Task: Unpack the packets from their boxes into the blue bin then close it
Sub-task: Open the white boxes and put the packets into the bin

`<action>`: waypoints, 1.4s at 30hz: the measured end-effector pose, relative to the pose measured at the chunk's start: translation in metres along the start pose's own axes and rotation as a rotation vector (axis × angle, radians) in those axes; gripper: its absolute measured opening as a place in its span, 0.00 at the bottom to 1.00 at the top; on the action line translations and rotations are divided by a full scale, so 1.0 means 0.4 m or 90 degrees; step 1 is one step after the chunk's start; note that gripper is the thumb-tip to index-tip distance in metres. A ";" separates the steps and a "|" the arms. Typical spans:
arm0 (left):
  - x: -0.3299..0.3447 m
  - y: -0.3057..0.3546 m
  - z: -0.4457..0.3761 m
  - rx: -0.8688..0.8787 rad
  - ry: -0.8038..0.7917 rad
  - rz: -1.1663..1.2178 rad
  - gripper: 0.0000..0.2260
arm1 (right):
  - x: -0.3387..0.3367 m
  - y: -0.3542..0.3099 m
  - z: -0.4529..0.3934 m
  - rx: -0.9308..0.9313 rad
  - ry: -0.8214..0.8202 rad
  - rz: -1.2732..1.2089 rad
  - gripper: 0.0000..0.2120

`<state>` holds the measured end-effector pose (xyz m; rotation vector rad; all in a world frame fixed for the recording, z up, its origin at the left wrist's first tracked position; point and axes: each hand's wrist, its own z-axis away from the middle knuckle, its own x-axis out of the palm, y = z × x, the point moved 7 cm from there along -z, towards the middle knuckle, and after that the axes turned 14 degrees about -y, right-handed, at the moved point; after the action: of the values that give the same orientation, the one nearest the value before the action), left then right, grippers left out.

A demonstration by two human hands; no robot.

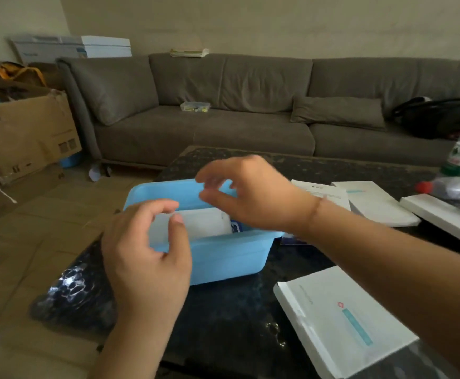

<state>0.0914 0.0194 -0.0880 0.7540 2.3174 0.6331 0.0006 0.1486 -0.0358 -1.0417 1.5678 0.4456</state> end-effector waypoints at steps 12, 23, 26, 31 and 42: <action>0.312 0.100 0.211 0.002 -0.917 -0.223 0.09 | 0.221 0.056 0.566 0.131 -0.077 0.349 0.15; 0.400 0.154 0.215 -0.062 -0.919 0.070 0.13 | 0.188 0.131 0.573 0.290 0.011 0.263 0.25; 0.413 0.190 0.211 -0.017 -0.888 0.104 0.13 | 0.159 0.141 0.593 0.301 0.081 0.265 0.19; 0.423 0.219 0.213 0.140 -0.772 0.094 0.12 | 0.087 0.142 0.624 0.291 0.171 0.208 0.21; 0.434 0.336 0.262 0.374 -0.700 0.155 0.20 | -0.019 0.142 0.705 0.200 0.300 -0.001 0.21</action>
<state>0.0966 0.2542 -0.1506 1.2472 1.3519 -0.3709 0.1207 0.3951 -0.1228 -0.9420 1.9747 -0.0626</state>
